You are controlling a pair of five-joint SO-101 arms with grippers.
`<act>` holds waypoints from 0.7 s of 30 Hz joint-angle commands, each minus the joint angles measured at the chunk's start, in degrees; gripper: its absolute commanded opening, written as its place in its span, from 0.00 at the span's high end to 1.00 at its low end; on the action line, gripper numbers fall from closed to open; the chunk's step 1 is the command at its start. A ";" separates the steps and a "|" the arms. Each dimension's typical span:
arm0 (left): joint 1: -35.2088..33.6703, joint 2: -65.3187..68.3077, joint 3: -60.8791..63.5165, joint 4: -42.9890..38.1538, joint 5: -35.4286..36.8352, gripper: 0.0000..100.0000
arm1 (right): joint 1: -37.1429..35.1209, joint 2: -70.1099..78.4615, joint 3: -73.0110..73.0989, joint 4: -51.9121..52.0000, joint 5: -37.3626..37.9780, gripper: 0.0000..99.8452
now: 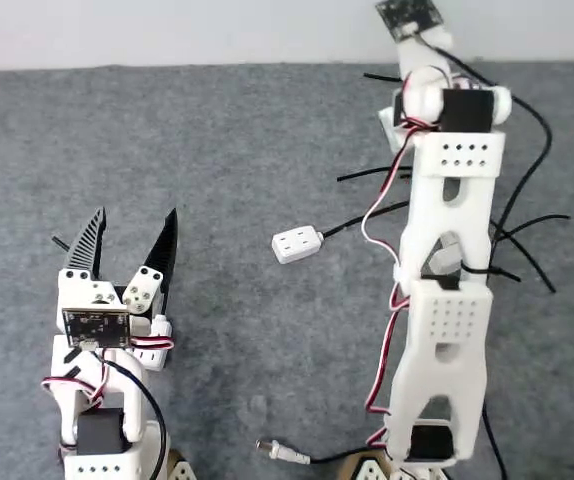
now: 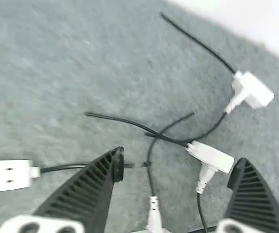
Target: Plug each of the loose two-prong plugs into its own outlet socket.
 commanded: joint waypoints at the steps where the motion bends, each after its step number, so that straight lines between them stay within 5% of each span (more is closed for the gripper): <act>1: 0.97 -0.44 -0.92 -1.49 -0.35 0.70 | -4.44 -17.45 13.27 2.59 -2.90 0.67; 12: 4.31 -0.53 -7.43 12.31 -4.13 0.70 | -10.51 -48.22 67.16 -3.47 -4.92 0.67; 21: 1.41 -0.35 -2.07 17.67 -5.45 0.70 | -11.82 -63.34 104.88 -25.89 -4.84 0.67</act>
